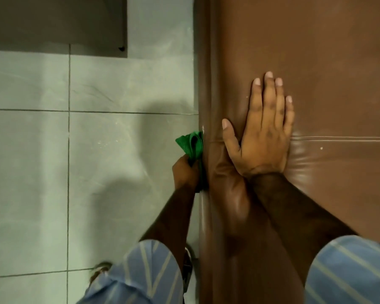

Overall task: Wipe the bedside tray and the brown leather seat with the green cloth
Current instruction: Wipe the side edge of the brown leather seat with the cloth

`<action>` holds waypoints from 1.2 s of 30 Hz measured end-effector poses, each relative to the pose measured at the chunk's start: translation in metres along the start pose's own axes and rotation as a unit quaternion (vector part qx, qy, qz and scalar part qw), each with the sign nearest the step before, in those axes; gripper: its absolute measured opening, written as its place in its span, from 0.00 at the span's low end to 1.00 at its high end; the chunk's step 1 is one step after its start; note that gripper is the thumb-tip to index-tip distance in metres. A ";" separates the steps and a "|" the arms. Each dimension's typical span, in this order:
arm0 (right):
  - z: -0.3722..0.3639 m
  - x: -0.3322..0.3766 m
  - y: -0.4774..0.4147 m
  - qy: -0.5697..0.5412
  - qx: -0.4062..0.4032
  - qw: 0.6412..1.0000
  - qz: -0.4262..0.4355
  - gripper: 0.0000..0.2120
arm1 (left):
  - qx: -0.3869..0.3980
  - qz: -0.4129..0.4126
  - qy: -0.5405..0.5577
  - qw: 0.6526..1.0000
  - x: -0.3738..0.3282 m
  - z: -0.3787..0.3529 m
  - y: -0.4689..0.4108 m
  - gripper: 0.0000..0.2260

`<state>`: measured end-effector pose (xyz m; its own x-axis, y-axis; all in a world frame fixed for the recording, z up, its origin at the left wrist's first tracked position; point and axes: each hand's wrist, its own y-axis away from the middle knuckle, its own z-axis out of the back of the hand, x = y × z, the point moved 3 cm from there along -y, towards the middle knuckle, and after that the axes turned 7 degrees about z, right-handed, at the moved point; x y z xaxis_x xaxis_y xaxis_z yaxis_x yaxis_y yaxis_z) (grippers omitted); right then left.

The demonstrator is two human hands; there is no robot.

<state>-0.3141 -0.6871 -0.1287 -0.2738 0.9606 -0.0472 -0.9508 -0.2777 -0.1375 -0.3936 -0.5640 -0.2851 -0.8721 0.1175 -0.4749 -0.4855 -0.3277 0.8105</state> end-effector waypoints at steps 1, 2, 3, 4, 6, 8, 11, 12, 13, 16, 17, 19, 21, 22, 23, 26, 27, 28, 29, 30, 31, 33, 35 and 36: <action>-0.001 0.001 0.000 0.003 -0.003 1.000 0.001 0.40 | -0.001 0.021 -0.011 1.000 -0.007 0.000 -0.013 0.10; -0.002 0.001 0.001 0.009 -0.006 1.000 0.002 0.40 | -0.004 0.036 -0.009 0.999 -0.020 0.000 -0.028 0.11; -0.003 0.001 0.001 0.015 -0.007 1.000 0.001 0.40 | -0.004 0.043 0.008 0.999 -0.037 0.002 -0.038 0.11; -0.004 0.001 0.002 0.017 -0.007 1.000 0.001 0.40 | -0.009 0.036 0.039 0.999 -0.055 0.005 -0.048 0.12; -0.004 0.002 0.002 0.018 -0.010 1.000 0.003 0.40 | -0.015 -0.003 0.103 0.995 -0.079 0.009 -0.053 0.12; -0.003 0.002 0.002 0.020 -0.013 1.000 -0.001 0.40 | -0.004 -0.039 0.151 0.988 -0.072 0.010 -0.045 0.13; -0.003 0.003 0.001 0.020 -0.012 1.000 -0.001 0.40 | 0.027 -0.016 0.159 0.987 -0.014 0.004 -0.010 0.12; -0.004 0.003 0.002 0.022 -0.011 1.000 -0.001 0.40 | 0.039 0.004 0.136 0.990 0.007 0.004 0.002 0.11; -0.004 0.003 0.002 0.024 -0.010 1.000 -0.002 0.40 | 0.051 0.022 0.101 0.993 0.021 0.006 0.013 0.09; -0.005 0.003 0.002 0.028 -0.012 1.000 -0.001 0.40 | 0.065 0.052 0.007 0.997 0.036 0.003 0.008 0.11; -0.004 0.003 0.002 0.029 -0.013 0.999 -0.002 0.40 | 0.060 0.055 -0.006 0.997 0.025 0.002 -0.002 0.11; -0.004 0.003 0.002 0.032 -0.015 0.999 -0.004 0.40 | 0.035 0.043 0.003 0.998 -0.011 0.001 -0.028 0.11; -0.004 0.003 0.002 0.034 -0.021 0.999 -0.005 0.40 | 0.008 0.024 0.068 0.997 -0.051 0.000 -0.050 0.11; -0.005 0.004 0.002 0.034 -0.021 0.999 -0.004 0.40 | -0.002 0.005 0.098 0.995 -0.062 0.000 -0.057 0.11; -0.004 0.004 0.002 0.032 -0.020 0.999 -0.003 0.40 | -0.004 -0.020 0.125 0.992 -0.066 0.001 -0.057 0.11; -0.003 0.005 0.002 0.030 -0.018 0.999 -0.005 0.40 | 0.017 -0.040 0.204 0.978 -0.028 -0.001 -0.030 0.08; -0.004 0.004 0.002 0.030 -0.017 0.999 -0.006 0.40 | 0.032 -0.033 0.220 0.974 -0.005 -0.003 -0.012 0.07; -0.004 0.004 0.002 0.030 -0.016 0.999 -0.006 0.40 | 0.040 -0.022 0.222 0.974 0.019 -0.003 0.007 0.06; -0.004 0.004 0.002 0.030 -0.014 0.999 -0.006 0.40 | 0.040 -0.004 0.203 0.978 0.041 -0.001 0.025 0.05; -0.005 0.004 0.002 0.030 -0.014 0.999 -0.008 0.40 | 0.046 0.024 0.175 0.983 0.060 -0.002 0.036 0.04; -0.005 0.004 0.003 0.031 -0.015 0.999 -0.008 0.40 | 0.056 0.055 0.134 0.988 0.074 -0.002 0.041 0.05; -0.005 0.004 0.002 0.029 -0.016 0.999 -0.006 0.40 | 0.065 0.094 0.033 0.993 0.080 -0.002 0.038 0.06; -0.004 0.004 0.002 0.028 -0.020 0.999 -0.007 0.40 | 0.061 0.100 0.014 0.993 0.062 -0.003 0.018 0.10; -0.004 0.004 0.003 0.028 -0.021 0.999 -0.008 0.40 | 0.057 0.094 0.032 0.993 0.046 -0.001 0.008 0.11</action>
<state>-0.3174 -0.6839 -0.1335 -0.2496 0.9633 -0.0990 -0.9474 -0.2641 -0.1809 -0.4375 -0.5620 -0.3005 -0.9443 0.0041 -0.3290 -0.3211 -0.2296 0.9188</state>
